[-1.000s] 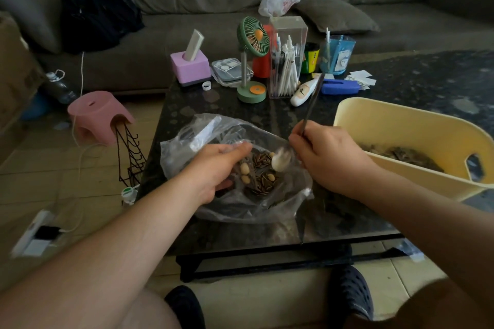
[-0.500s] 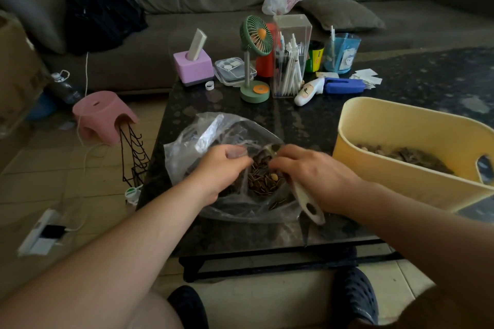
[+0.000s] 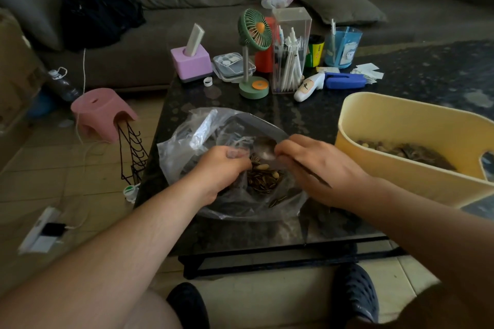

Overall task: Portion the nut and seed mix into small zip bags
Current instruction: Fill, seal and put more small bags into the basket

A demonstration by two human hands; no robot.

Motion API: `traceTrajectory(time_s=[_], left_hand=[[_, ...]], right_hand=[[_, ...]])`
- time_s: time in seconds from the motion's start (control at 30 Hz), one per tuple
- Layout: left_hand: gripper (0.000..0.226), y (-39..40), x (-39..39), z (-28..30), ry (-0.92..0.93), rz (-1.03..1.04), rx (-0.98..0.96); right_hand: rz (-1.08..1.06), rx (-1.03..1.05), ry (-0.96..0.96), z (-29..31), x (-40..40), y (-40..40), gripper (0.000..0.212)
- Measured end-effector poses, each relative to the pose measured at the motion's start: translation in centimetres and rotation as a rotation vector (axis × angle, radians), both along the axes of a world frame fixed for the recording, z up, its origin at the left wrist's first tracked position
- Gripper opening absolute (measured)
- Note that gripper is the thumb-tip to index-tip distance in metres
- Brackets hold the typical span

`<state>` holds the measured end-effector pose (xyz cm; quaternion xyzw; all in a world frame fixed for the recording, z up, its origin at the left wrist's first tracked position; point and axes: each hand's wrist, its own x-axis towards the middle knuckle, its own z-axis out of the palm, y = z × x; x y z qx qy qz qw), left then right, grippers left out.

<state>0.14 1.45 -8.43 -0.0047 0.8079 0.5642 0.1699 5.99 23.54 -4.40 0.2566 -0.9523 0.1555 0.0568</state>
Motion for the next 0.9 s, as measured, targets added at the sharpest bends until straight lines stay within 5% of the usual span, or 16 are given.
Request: traceTrajectory(time_s=[0.2,0.37,0.53,0.73,0.9], left_hand=[[0.018,0.1,0.3,0.2,-0.027,-0.050,-0.022],[0.001,-0.4,0.1,0.2,0.044,-0.022,-0.200],[0.010,-0.2,0.7,0.4,0.062,-0.051,-0.284],[0.031,0.2,1.0,-0.2,0.238,-0.051,-0.617],[0.032,1.1,0.6,-0.6,0.042,0.057,-0.449]], right_hand=[[-0.064,0.038,-0.042,-0.2,-0.4,0.3,0.024],[-0.155,-0.128,-0.018,1.0,0.2,-0.3,0.019],[-0.159,-0.025,-0.022,0.7,0.2,-0.7,0.017],[-0.227,-0.053,-0.095,0.8,0.2,-1.3,0.023],[-0.268,-0.117,-0.154,0.6,0.0,-1.4,0.027]])
